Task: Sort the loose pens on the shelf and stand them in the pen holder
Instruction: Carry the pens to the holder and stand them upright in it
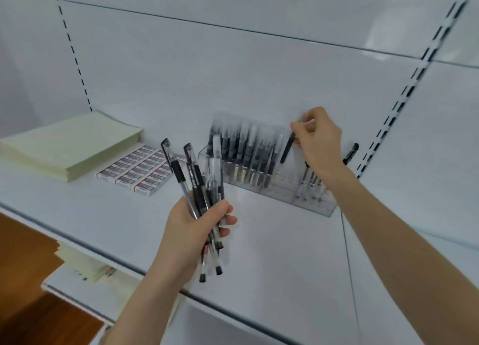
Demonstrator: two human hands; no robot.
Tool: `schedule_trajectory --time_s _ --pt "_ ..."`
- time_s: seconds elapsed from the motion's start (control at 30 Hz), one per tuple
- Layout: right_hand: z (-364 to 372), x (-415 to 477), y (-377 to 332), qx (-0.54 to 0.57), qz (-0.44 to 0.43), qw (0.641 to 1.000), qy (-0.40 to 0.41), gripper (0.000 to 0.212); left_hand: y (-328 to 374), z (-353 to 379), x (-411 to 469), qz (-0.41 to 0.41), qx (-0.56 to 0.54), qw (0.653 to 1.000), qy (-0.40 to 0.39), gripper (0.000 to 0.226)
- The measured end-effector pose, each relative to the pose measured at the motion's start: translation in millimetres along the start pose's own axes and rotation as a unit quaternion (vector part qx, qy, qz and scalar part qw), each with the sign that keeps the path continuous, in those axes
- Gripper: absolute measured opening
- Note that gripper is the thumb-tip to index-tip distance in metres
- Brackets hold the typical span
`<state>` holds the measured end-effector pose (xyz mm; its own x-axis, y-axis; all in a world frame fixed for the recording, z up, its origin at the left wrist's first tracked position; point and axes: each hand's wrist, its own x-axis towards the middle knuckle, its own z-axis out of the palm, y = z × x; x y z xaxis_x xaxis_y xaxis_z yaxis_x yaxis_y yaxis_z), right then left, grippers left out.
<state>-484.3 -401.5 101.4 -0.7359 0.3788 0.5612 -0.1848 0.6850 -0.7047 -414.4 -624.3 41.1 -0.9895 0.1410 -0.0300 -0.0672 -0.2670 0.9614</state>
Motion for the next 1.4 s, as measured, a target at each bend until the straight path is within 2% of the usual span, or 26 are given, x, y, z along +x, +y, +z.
schedule_trajectory --time_s 0.37,0.63,0.73,0.8,0.83,0.9,1.0,1.07,1.13,1.3,1.4 --pt "6 0 -3 -0.029 0.083 0.996 0.026 0.011 7 -5 49 -0.024 0.015 0.992 -0.119 0.008" --pt "31 -15 1 -0.068 0.162 0.984 0.008 0.007 13 -23 70 -0.034 0.019 0.977 -0.208 0.011" --pt "27 -20 -4 -0.077 0.175 0.982 -0.001 0.016 11 -28 70 -0.033 0.018 0.973 -0.228 0.010" --pt "19 -29 -12 -0.094 0.169 0.981 0.023 0.026 12 -30 69 -0.035 0.010 0.970 -0.241 0.010" --pt "14 -35 -18 -0.082 0.162 0.982 0.047 0.023 12 -30 68 -0.039 0.002 0.969 -0.246 0.010" --pt "6 -47 -34 0.013 0.161 0.984 0.076 0.009 14 -27 65 -0.045 -0.011 0.964 -0.262 0.007" --pt "1 -57 -60 0.132 0.193 0.972 0.013 0.012 17 -18 58 -0.043 -0.011 0.954 -0.296 0.005" --pt "-1 -59 -69 0.147 0.201 0.968 -0.028 0.009 18 -11 51 -0.041 -0.009 0.948 -0.314 0.004" --pt "-5 -59 -72 0.150 0.200 0.968 -0.028 0.004 18 -7 47 -0.038 -0.002 0.946 -0.321 0.003" --pt "-13 -59 -68 0.138 0.205 0.967 -0.066 0.007 14 -2 41 -0.030 0.035 0.946 -0.322 0.008" --pt "-17 -52 -67 0.150 0.212 0.965 -0.044 0.004 15 -4 41 -0.034 0.043 0.953 -0.298 0.009"
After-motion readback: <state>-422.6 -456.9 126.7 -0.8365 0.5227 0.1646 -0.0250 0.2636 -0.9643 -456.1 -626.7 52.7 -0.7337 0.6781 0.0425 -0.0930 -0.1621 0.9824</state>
